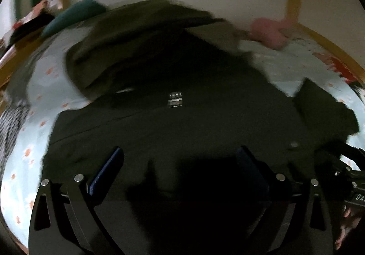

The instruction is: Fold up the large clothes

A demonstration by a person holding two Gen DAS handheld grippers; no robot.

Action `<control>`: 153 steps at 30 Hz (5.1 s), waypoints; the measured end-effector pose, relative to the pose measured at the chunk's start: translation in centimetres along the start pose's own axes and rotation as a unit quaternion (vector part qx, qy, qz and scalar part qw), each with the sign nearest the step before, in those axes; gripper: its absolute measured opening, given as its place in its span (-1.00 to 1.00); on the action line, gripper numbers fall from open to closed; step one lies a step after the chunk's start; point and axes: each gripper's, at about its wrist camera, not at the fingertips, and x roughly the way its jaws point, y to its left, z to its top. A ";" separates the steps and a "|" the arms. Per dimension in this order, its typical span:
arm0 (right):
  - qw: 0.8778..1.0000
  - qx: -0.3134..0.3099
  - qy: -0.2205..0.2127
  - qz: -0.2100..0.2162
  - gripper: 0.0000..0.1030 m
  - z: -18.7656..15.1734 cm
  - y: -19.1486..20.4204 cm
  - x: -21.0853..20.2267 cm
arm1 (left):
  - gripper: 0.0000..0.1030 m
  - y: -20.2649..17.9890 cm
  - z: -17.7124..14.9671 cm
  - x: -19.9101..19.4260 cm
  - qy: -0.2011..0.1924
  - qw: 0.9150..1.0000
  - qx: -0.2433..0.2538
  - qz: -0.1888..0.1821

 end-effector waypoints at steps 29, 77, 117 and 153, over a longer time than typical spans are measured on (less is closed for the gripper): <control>0.899 0.424 -0.110 0.021 0.95 -5.3 -41.0 -3.7 | 0.88 -36.4 -2.7 11.6 0.055 0.967 0.219 -0.121; 0.902 -0.282 -0.251 -0.208 0.92 -4.9 -3.2 -8.1 | -0.66 -18.6 12.4 -1.1 0.093 0.923 -0.015 -0.372; 0.969 -0.196 -0.152 0.011 -0.89 -1.1 14.2 -5.9 | 0.88 12.7 -11.5 3.6 0.105 0.705 -0.462 -0.528; 0.957 -0.270 -0.071 0.083 0.93 -2.9 20.3 -3.8 | 0.77 25.1 1.4 4.0 0.066 0.978 -0.177 -0.085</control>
